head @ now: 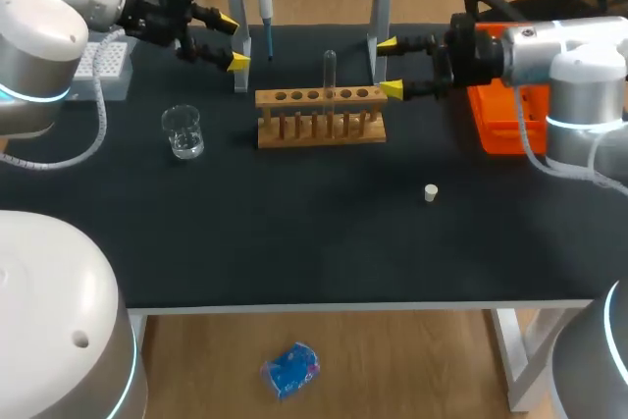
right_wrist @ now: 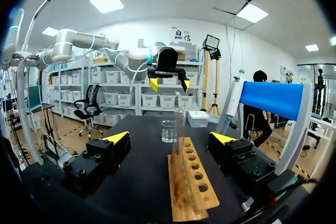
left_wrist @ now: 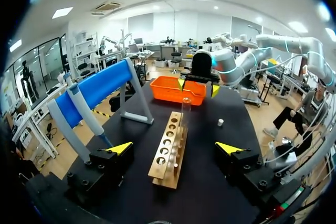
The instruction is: Invert the test tube, pick up the pipette, mount the tip to pipette, aspirate from beaker and dispense into the tube, eject the tip, return the pipette, and cap with the stopper.
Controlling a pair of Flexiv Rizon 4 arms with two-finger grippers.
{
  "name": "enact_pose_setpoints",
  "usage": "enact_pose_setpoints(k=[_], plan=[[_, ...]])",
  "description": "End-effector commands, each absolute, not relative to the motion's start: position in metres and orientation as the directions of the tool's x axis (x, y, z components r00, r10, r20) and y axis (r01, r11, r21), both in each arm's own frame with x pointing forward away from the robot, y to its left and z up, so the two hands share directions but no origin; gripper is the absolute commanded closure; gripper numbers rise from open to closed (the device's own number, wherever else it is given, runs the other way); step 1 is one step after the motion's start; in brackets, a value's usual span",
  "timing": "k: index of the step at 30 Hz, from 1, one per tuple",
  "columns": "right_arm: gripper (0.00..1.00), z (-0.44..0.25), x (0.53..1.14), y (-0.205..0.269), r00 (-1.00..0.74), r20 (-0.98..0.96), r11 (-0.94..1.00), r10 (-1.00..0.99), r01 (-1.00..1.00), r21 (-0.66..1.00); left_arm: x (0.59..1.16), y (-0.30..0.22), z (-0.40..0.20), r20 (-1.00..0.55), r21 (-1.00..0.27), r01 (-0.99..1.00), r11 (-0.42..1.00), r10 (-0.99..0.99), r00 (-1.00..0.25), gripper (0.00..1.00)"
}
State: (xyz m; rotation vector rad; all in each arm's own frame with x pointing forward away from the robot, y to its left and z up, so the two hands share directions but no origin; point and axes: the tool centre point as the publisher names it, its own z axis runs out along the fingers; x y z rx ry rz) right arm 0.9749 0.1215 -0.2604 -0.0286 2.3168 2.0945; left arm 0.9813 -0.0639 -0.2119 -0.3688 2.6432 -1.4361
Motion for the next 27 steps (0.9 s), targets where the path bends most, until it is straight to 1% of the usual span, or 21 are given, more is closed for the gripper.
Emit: enact_pose_setpoints(k=[1, 7, 12, 27], plan=[[0.0, -0.264, 0.988, 0.131, -0.999, -0.018, 0.085, -0.045, -0.022, 0.996, 0.986, -0.075, -0.218, 0.004, -0.833, -0.151, 0.533, -0.267, -0.964, 0.0], [0.0, -0.263, 0.99, 0.142, -0.998, -0.021, 0.071, -0.067, -0.025, 0.997, 0.987, -0.095, -0.224, -0.01, -0.825, -0.141, 0.547, -0.265, -0.964, 0.0], [0.0, -0.263, 0.989, 0.15, -0.996, -0.033, 0.063, -0.081, -0.038, 0.997, 0.988, -0.108, -0.229, 0.014, -0.823, -0.157, 0.546, -0.256, -0.967, 0.0], [0.0, -0.265, 0.991, 0.149, -0.997, -0.029, 0.061, -0.074, -0.034, 0.998, 0.988, -0.108, -0.229, 0.014, -0.823, -0.157, 0.546, -0.256, -0.967, 0.0]])
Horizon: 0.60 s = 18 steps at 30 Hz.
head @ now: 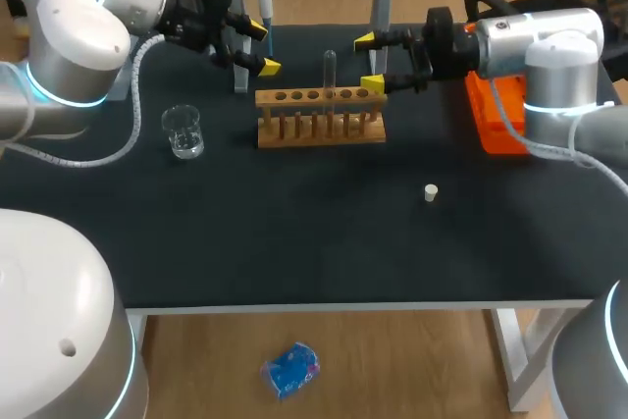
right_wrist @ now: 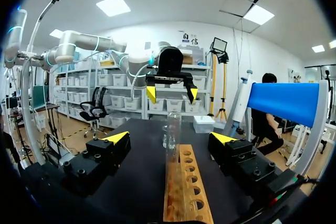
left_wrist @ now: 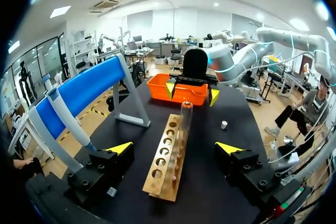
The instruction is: Invert the test tube, pick up the pipette, mount the tip to pipette, aspirate from beaker and dispense into the tube, eject the tip, return the pipette, and cap with the stopper.
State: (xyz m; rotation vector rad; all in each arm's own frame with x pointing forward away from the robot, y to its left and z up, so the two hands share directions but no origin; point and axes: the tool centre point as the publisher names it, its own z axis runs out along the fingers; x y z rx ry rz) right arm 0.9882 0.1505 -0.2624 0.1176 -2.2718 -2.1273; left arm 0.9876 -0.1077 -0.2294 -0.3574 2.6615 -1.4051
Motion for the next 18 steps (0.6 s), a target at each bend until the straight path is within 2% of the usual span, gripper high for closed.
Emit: enact_pose_setpoints(k=[1, 18], plan=[[0.0, -0.267, 0.989, 0.152, -0.997, -0.028, 0.067, -0.073, -0.032, 0.997, 0.988, -0.108, -0.229, 0.014, -0.823, -0.157, 0.546, -0.256, -0.967, 0.0], [0.0, -0.28, 0.993, 0.202, -0.994, -0.005, 0.058, -0.105, -0.011, 0.998, 0.988, -0.108, -0.229, 0.014, -0.823, -0.157, 0.546, -0.256, -0.967, 0.0]])
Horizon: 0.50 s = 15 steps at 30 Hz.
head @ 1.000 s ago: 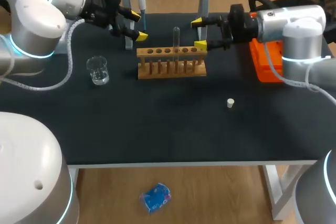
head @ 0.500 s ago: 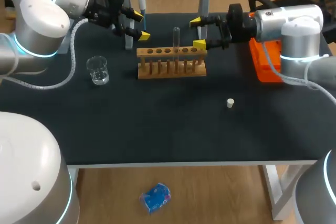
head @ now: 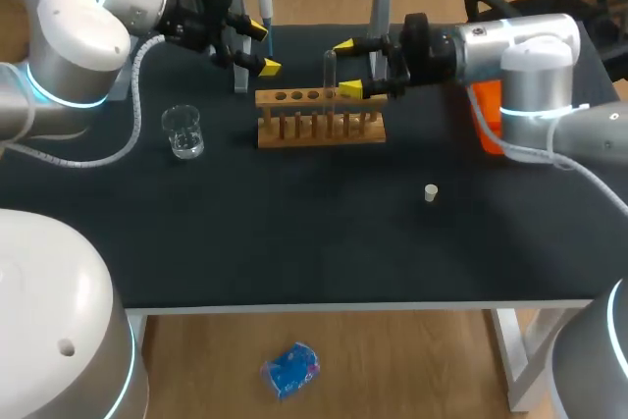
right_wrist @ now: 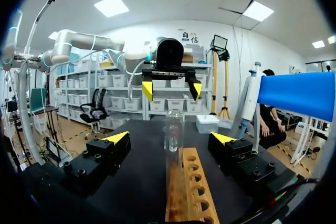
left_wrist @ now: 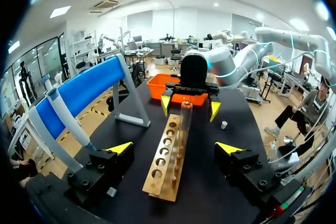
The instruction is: Invert the test tube, pick up the pipette, mount the tip to pipette, aspirate from beaker and dispense into the tube, eject the tip, return the pipette, and cap with the stopper.
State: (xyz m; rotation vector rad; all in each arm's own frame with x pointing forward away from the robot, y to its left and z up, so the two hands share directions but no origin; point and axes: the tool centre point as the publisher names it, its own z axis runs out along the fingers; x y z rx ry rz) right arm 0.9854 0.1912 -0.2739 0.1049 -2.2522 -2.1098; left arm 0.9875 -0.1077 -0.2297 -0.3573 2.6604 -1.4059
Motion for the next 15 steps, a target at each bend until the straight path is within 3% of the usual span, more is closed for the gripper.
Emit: enact_pose_setpoints(k=[1, 3, 5, 6, 10, 13, 15], plan=[[0.0, -0.2801, 0.9939, 0.2034, -0.994, -0.005, 0.058, -0.106, -0.011, 0.998, 0.9881, -0.1077, -0.2291, 0.014, -0.823, -0.157, 0.546, -0.256, -0.967, 0.0], [0.0, -0.2804, 0.9942, 0.2052, -0.994, -0.004, 0.055, -0.11, -0.01, 0.998, 0.9881, -0.1077, -0.2291, 0.014, -0.823, -0.157, 0.546, -0.256, -0.967, 0.0], [0.21, -0.2807, 0.9951, 0.2065, -0.994, 0.0, 0.045, -0.108, -0.005, 0.999, 0.9881, -0.1077, -0.2291, 0.014, -0.823, -0.157, 0.546, -0.256, -0.967, 0.0], [0.25, -0.2806, 0.9961, 0.2068, -0.994, 0.001, 0.04, -0.106, -0.003, 0.999, 0.9881, -0.1077, -0.2291, 0.014, -0.823, -0.157, 0.546, -0.256, -0.967, 0.0], [0.27, -0.2809, 0.996, 0.2079, -0.994, 0.003, 0.034, -0.106, -0.001, 0.999, 0.9881, -0.1077, -0.2291, 0.014, -0.823, -0.157, 0.546, -0.256, -0.967, 0.0], [0.46, -0.2812, 0.9954, 0.209, -0.994, 0.005, 0.03, -0.108, 0.001, 1.0, 0.9881, -0.1077, -0.2291, 0.014, -0.823, -0.157, 0.546, -0.256, -0.967, 0.0], [0.46, -0.2804, 0.9928, 0.2108, -0.994, 0.005, 0.029, -0.111, 0.002, 1.0, 0.9881, -0.1077, -0.2291, 0.014, -0.823, -0.157, 0.546, -0.256, -0.967, 0.0]])
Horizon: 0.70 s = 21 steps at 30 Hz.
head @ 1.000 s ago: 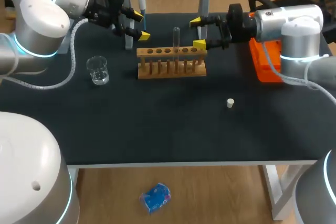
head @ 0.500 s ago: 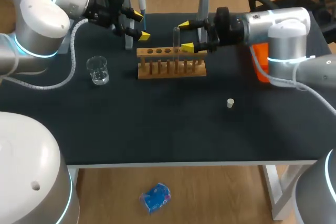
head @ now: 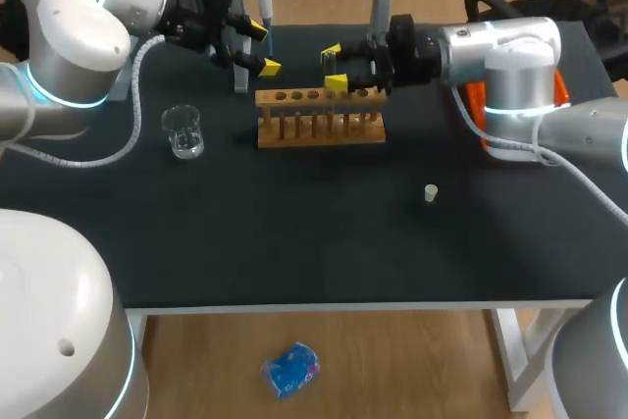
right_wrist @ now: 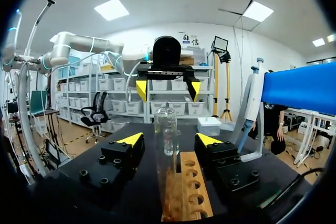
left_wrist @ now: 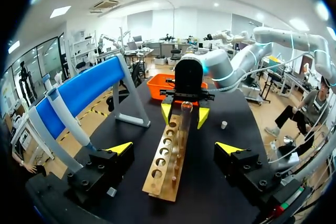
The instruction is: Invert the test tube, pick up the pipette, mount the tip to pipette, aspirate from beaker and dispense into the tube, eject the tip, return the pipette, and cap with the stopper.
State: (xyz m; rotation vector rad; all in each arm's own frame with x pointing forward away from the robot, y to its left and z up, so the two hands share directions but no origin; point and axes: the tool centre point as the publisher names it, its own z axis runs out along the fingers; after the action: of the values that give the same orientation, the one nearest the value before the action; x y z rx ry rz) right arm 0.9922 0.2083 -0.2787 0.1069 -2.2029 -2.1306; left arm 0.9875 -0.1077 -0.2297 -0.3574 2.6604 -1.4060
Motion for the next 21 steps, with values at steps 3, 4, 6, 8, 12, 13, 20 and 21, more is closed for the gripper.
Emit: enact_pose_setpoints(k=[3, 4, 6, 8, 12, 13, 20, 21], plan=[[0.52, -0.2809, 0.9926, 0.2115, -0.993, 0.008, 0.028, -0.115, 0.005, 1.0, 0.9881, -0.1077, -0.2291, 0.014, -0.823, -0.157, 0.546, -0.256, -0.967, 0.0], [0.54, -0.2815, 0.993, 0.2117, -0.993, 0.008, 0.028, -0.116, 0.005, 1.0, 0.9881, -0.1077, -0.2291, 0.014, -0.823, -0.157, 0.546, -0.256, -0.967, 0.0], [0.58, -0.282, 0.993, 0.212, -0.993, 0.01, 0.027, -0.117, 0.006, 1.0, 0.9881, -0.1077, -0.2291, 0.014, -0.823, -0.157, 0.546, -0.256, -0.967, 0.0], [0.62, -0.2825, 0.9927, 0.2124, -0.993, 0.01, 0.026, -0.116, 0.007, 1.0, 0.9881, -0.1077, -0.2291, 0.014, -0.823, -0.157, 0.546, -0.256, -0.967, 0.0], [1.0, -0.2836, 0.9915, 0.2135, -0.993, 0.011, 0.023, -0.115, 0.009, 1.0, 0.9881, -0.1077, -0.2291, 0.014, -0.823, -0.157, 0.546, -0.256, -0.967, 0.0], [1.0, -0.2837, 0.9914, 0.2136, -0.993, 0.011, 0.024, -0.114, 0.009, 1.0, 0.9881, -0.1077, -0.2291, 0.014, -0.823, -0.157, 0.546, -0.256, -0.967, 0.0], [1.0, -0.2808, 0.9927, 0.2129, -0.993, 0.003, 0.023, -0.116, 0.0, 1.0, 0.9881, -0.1077, -0.2291, 0.014, -0.823, -0.157, 0.546, -0.256, -0.967, 0.0], [1.0, -0.28, 0.993, 0.2128, -0.993, 0.002, 0.022, -0.116, 0.0, 1.0, 0.9881, -0.1077, -0.2291, 0.014, -0.823, -0.157, 0.546, -0.256, -0.967, 0.0]])
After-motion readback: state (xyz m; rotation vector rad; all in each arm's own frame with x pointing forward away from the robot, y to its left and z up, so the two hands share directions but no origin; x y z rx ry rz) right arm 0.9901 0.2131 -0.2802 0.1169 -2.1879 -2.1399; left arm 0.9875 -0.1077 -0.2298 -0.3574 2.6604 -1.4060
